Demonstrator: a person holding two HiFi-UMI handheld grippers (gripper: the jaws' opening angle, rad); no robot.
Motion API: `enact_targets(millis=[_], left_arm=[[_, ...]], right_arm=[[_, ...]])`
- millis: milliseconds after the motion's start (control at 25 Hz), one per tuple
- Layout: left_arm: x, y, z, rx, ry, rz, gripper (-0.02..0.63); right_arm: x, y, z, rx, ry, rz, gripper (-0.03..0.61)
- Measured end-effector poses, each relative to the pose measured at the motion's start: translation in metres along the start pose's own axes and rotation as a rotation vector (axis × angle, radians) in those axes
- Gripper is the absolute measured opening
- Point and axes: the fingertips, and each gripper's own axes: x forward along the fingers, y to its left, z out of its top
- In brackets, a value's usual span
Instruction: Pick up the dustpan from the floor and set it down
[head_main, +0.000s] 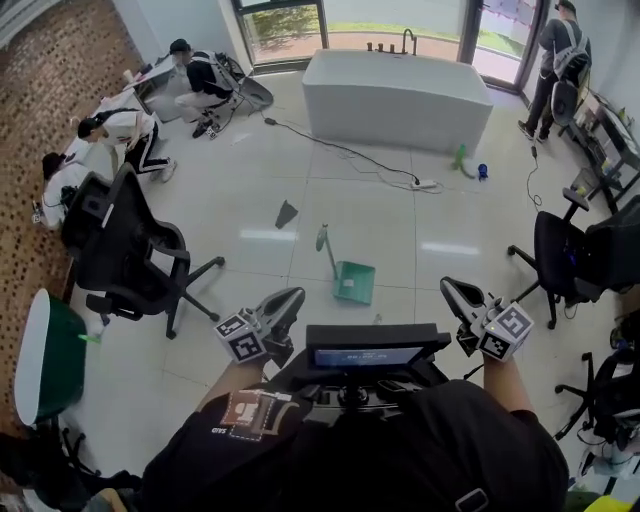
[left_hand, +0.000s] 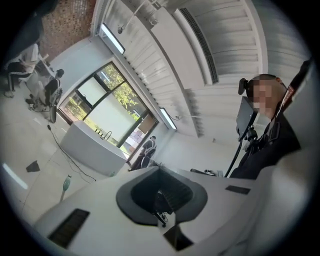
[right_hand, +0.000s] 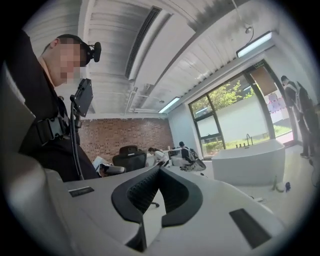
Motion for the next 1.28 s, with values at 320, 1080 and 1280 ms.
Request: enact_targets(millis=[320, 1080, 1280], left_arm=[[0.169, 0.139, 0.027, 0.006, 0.031, 0.182, 0.009], [0.286, 0.77, 0.03, -0.348, 0.675, 0.278, 0.288], [0.328, 0.842, -0.031, -0.493, 0.746, 0.295, 0.347]], right_arm=[[0.091, -0.217, 0.031, 0.049, 0.039, 0.115, 0.009], [0.497, -0.475, -0.021, 0.154, 0.215, -0.128, 0.011], [0.525, -0.559, -0.059, 0.195, 0.273, -0.14, 0.009]])
